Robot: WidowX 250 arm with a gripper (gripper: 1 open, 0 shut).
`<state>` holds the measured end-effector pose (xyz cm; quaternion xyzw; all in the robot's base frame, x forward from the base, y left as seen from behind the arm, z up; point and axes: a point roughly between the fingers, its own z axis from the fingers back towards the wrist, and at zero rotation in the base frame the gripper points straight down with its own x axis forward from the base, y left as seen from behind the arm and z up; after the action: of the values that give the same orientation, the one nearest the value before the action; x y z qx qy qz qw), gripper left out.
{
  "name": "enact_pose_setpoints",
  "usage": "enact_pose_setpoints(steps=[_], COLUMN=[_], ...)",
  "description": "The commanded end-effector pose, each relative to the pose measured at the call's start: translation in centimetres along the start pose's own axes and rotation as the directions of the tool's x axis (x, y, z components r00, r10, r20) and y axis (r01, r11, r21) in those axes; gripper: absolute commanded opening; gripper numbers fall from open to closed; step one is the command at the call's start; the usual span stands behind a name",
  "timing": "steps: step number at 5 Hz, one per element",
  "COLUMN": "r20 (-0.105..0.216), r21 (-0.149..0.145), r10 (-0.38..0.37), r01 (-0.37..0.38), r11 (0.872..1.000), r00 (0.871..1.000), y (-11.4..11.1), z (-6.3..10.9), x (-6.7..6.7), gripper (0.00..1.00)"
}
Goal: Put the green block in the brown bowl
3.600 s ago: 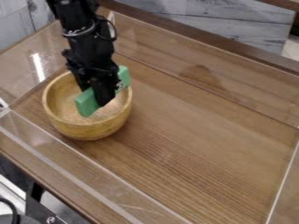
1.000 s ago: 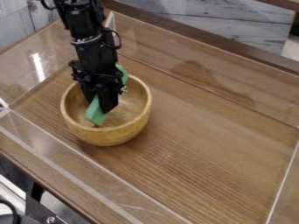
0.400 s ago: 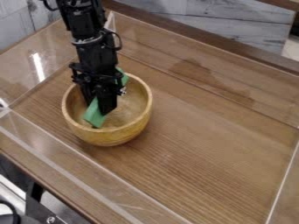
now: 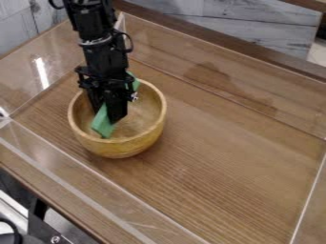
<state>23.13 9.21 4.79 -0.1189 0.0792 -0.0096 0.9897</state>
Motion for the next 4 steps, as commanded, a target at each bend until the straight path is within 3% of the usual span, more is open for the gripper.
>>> enact_pose_setpoints(steps=[1,4], r20=[0.034,0.007], r21=[0.018,0.000], r10=[0.000,0.009], r01=[-0.001,-0.009], r11=[1.000,1.000], r00=[0.999,1.000], y=[0.32,0.15], z=[1.33,1.42], x=[0.82,1.05], gripper=[0.00,0.00])
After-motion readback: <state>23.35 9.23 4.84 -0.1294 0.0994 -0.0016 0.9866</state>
